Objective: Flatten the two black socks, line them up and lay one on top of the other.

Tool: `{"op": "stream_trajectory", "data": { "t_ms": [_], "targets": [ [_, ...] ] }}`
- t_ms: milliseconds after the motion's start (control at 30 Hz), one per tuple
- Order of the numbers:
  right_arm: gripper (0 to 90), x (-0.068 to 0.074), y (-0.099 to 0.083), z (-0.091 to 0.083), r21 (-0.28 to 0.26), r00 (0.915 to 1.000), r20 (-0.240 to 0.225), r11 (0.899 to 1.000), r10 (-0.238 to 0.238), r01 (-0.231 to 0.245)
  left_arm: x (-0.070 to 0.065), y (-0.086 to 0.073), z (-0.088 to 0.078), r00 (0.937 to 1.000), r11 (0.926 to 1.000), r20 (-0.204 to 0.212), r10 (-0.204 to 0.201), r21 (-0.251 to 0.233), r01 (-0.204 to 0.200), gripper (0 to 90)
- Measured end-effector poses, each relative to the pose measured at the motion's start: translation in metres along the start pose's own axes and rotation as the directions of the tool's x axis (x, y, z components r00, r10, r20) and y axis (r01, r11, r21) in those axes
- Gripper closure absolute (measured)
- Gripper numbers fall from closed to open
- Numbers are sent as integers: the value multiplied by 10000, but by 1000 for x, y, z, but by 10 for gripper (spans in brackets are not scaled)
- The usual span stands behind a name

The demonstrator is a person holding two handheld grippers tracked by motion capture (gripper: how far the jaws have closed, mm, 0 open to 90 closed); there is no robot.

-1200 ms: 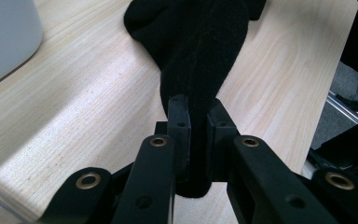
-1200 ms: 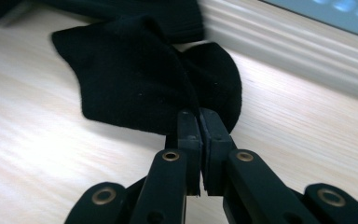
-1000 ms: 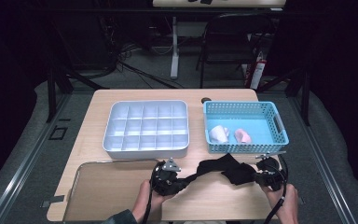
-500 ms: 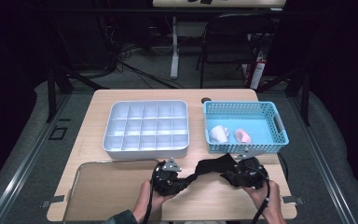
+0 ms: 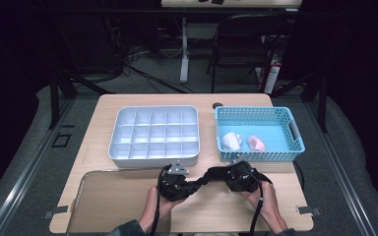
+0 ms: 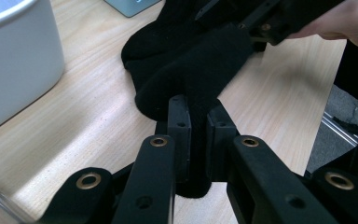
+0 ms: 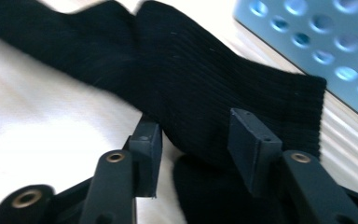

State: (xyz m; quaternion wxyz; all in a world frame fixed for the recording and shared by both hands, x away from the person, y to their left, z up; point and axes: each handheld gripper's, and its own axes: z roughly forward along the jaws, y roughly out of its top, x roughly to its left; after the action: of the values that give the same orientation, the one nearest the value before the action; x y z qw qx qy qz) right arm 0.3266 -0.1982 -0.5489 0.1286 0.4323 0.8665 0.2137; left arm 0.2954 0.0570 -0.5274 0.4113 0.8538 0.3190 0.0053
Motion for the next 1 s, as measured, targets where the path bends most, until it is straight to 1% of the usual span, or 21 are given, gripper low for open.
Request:
{"op": "stream_trajectory", "data": {
  "t_ms": [33,67,100,133,167,233,267,333,400,467,500,567,600,667,733,767,800,867,900,933,1000],
  "targets": [
    [583,-2,0,0,77,10000,96,10000,-23,22,0,0,-1,10000,10000,1,36,-20,-36,836],
    [590,-3,0,0,9,10000,54,10000,36,-36,0,0,-1,10000,10000,-5,39,-27,-39,836],
    [598,-4,0,0,74,9998,176,10000,24,-25,0,0,-1,10000,10000,3,6,-55,-6,837],
    [608,-5,0,2,-93,9998,186,9999,122,-120,0,0,-2,10000,10000,21,14,-64,-14,837],
    [613,-7,1,2,1,9996,276,10000,46,-46,0,0,-3,10000,9999,11,4,-140,-3,838],
    [627,-8,0,4,-226,9987,400,9992,325,-316,0,1,-5,10000,9997,-10,25,-260,-25,837],
    [643,-10,0,3,-167,9987,447,9996,228,-221,0,2,-6,10000,9996,36,-3,-269,4,837],
    [693,-12,0,1,-567,9983,444,9977,383,-358,1,2,-7,10000,9994,36,-13,-340,14,837],
    [757,-14,-1,-1,-771,9980,166,9953,604,-589,1,2,-8,10000,9993,-9,3,-365,-3,837],
    [826,-14,-1,-5,-937,9981,192,9940,578,-557,1,2,-10,10000,9993,-38,21,-374,-22,837],
    [830,-14,-1,-8,-1011,9981,22,9930,615,-610,1,2,-11,10000,9990,-71,-3,-442,0,837],
    [835,-13,-1,-16,-1144,9979,90,9915,642,-628,1,3,-13,10000,9988,-76,13,-490,-17,837],
    [839,-13,-1,-20,-1241,9978,36,9901,658,-649,1,3,-14,10000,9987,-88,-7,-507,2,837],
    [840,-11,0,-32,-1215,9976,-19,9902,695,-692,2,3,-16,9999,9984,-97,-36,-559,31,837],
    [836,-9,1,-46,-1342,9972,-111,9882,733,-742,2,4,-18,9999,9981,-93,-73,-615,67,837],
    [833,-8,1,-53,-1341,9972,-188,9882,718,-736,1,4,-19,9999,9983,-100,-28,-580,22,837],
    [830,-7,1,-59,-1366,9970,-132,9876,760,-771,1,4,-19,9999,9982,-107,8,-606,-14,837],
    [828,-5,2,-69,-1235,9966,-180,9890,804,-820,-1,5,-20,10000,9983,-58,31,-576,-35,836],
    [829,-4,2,-74,-1313,9970,-151,9883,765,-778,-2,5,-21,10000,9983,-69,52,-586,-56,836],
    [829,-3,3,-78,-1224,9977,-95,9901,678,-685,-2,5,-22,10000,9980,-57,23,-636,-27,836],
    [855,-2,5,-87,-1438,9975,-117,9871,696,-705,-2,6,-23,10000,9981,-55,56,-606,-59,836]
  ]
}}
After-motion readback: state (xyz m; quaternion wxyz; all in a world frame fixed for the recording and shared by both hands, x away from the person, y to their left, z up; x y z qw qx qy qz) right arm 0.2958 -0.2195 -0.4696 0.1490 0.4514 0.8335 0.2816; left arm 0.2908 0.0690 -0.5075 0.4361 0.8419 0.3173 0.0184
